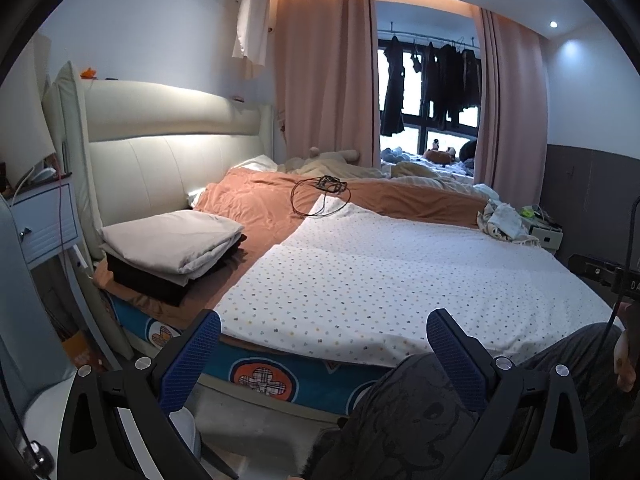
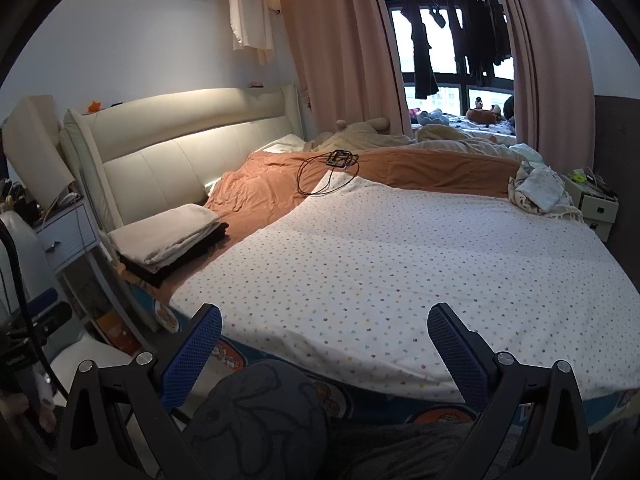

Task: Fold large clothes

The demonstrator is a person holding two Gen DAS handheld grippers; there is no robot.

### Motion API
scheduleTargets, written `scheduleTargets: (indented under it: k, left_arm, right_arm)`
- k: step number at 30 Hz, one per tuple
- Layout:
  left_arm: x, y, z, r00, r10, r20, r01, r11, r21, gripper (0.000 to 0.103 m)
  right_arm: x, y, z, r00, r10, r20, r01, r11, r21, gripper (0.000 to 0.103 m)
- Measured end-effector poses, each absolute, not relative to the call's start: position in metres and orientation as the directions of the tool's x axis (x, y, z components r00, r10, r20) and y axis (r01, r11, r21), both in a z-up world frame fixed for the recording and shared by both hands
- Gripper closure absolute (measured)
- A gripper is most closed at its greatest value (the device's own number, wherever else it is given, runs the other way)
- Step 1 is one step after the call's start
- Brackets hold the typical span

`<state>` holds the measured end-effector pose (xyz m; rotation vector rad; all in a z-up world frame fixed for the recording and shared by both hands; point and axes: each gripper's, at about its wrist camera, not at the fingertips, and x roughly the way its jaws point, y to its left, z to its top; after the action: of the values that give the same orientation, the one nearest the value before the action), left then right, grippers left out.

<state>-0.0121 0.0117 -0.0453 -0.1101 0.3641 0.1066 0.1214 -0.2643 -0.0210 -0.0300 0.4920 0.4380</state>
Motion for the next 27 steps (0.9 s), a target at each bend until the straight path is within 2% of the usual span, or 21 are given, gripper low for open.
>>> scheduleTargets:
  k: [5, 13, 27]
  left_arm:
    - [-0.014, 0.006, -0.050, 0.932, 0.047, -0.359, -0.089, 0.991, -0.103, 0.000]
    - [-0.015, 0.002, -0.051, 0.933, 0.040, -0.358, -0.085, 0.990, -0.111, 0.000]
    - [-0.028, -0.002, -0.038, 0.950, 0.057, -0.306, -0.094, 0.990, -0.107, 0.000]
  right_arm:
    - [0.104, -0.267, -0.023, 0.799, 0.422, -0.429, -0.434, 0.898, 0.074, 0.000]
    - [0.103, -0.270, -0.034, 0.807, 0.391, -0.443, -0.409, 0.910, 0.058, 0.000]
    - [0.101, -0.283, -0.039, 0.806, 0.390, -0.445, -0.396, 0.914, 0.085, 0.000]
